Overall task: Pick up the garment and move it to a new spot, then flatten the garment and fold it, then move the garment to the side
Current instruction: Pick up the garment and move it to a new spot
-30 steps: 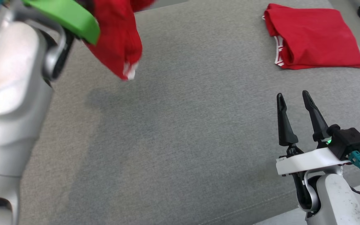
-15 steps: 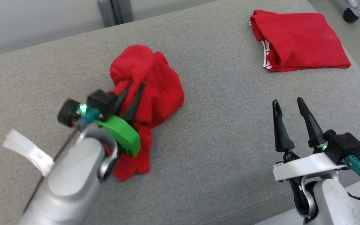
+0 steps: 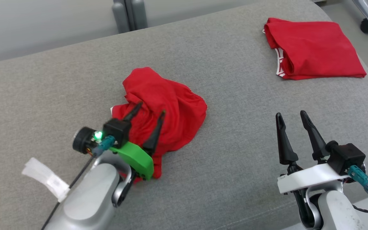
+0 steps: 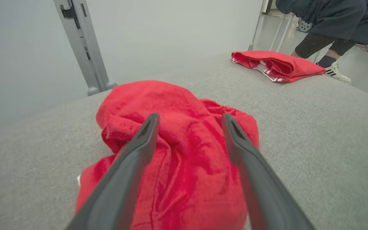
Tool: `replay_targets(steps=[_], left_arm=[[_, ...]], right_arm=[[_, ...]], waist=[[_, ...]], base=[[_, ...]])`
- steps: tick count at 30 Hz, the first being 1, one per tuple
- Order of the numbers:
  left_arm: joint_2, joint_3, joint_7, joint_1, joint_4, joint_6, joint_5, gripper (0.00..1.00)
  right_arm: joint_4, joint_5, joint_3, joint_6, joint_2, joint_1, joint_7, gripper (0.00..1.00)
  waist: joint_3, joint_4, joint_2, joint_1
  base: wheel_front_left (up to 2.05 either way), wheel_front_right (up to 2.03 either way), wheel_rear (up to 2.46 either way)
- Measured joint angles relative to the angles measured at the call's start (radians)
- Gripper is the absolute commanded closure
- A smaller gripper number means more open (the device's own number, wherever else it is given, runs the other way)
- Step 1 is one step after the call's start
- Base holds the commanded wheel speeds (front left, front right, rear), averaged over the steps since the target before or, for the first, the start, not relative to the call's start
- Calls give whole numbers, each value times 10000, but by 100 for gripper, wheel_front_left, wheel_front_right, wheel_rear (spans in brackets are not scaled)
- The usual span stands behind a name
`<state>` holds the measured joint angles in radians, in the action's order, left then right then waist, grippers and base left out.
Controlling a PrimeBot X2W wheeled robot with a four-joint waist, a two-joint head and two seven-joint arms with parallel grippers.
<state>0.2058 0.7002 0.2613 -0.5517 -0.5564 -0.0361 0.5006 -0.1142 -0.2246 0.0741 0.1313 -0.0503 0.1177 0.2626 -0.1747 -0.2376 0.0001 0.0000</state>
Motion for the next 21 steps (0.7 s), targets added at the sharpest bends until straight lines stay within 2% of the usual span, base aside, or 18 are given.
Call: replay_targets(steps=[7, 11, 21], left_arm=[[504, -2000, 12, 1083, 2132, 485, -769, 0], [725, -3281, 12, 1958, 2886, 736, -1200, 0], [713, -6084, 12, 4127, 3973, 836, -2029, 0]], right_arm=[[-92, 73, -201, 0, 6, -112, 0, 0], [-130, 111, -278, 0, 4, -194, 0, 0], [-265, 268, -443, 0, 6, -391, 0, 0]], waist=[[247, 486, 0, 0], [384, 827, 0, 0], [747, 1714, 0, 0]], base=[[0, 0, 0], [0, 0, 0], [0, 0, 0]])
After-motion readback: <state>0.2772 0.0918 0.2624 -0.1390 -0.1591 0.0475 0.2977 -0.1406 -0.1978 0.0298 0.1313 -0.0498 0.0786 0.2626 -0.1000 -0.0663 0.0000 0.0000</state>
